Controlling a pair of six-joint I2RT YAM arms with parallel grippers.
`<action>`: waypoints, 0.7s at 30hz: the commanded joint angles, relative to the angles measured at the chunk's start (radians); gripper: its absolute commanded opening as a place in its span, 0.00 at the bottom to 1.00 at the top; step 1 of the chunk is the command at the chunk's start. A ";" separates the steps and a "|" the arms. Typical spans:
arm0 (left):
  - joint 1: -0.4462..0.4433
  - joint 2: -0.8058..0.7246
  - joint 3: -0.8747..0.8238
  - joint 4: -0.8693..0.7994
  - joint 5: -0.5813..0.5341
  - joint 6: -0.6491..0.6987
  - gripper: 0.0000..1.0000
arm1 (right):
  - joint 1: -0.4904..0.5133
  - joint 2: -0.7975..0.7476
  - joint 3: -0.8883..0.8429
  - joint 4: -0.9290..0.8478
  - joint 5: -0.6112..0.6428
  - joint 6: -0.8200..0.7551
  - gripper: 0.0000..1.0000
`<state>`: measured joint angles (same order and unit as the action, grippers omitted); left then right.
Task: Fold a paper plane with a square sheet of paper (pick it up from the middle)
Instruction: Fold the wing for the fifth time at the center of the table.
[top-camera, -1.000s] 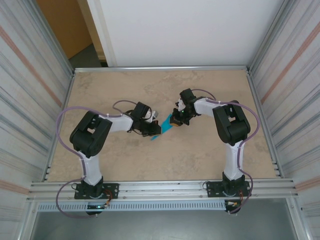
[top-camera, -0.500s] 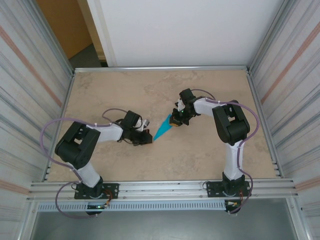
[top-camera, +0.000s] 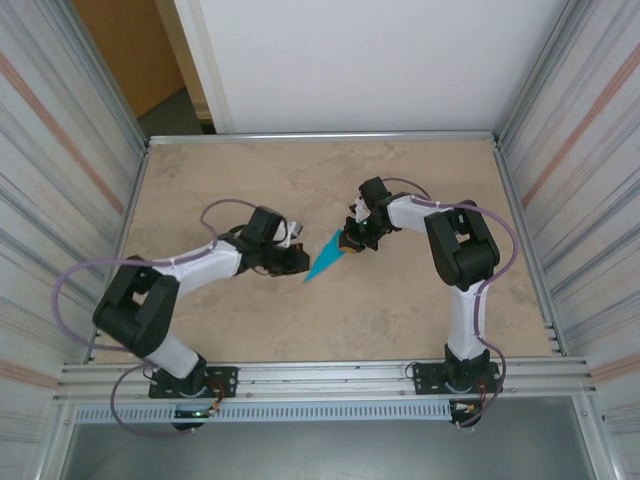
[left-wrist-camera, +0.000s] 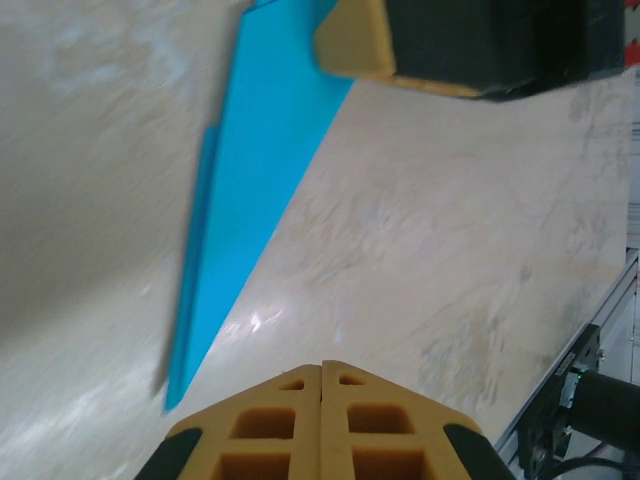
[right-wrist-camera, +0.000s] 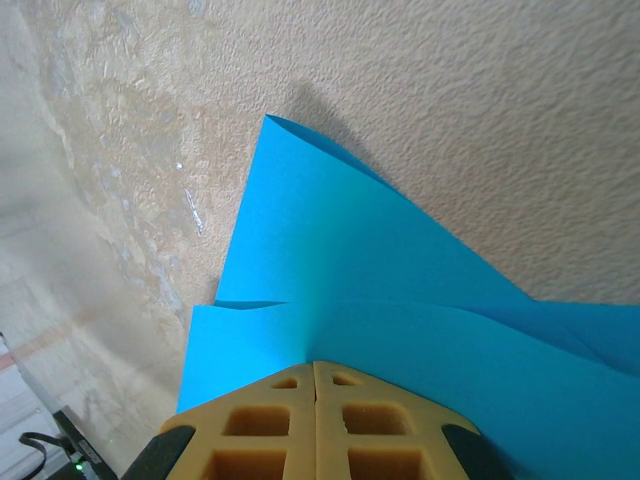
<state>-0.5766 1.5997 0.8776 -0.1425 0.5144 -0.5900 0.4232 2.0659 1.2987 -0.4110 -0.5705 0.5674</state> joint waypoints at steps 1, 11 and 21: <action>-0.017 0.127 0.100 0.055 -0.012 -0.063 0.00 | 0.002 0.091 -0.064 -0.069 0.137 0.012 0.06; -0.010 0.287 0.165 0.035 -0.021 -0.105 0.00 | -0.011 0.043 -0.049 -0.025 0.052 -0.003 0.07; -0.008 0.322 0.134 -0.036 -0.037 -0.130 0.00 | 0.049 -0.094 0.044 -0.037 0.103 -0.055 0.09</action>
<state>-0.5900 1.8954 1.0252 -0.0967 0.5011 -0.7074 0.4328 2.0293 1.3098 -0.4179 -0.5400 0.5571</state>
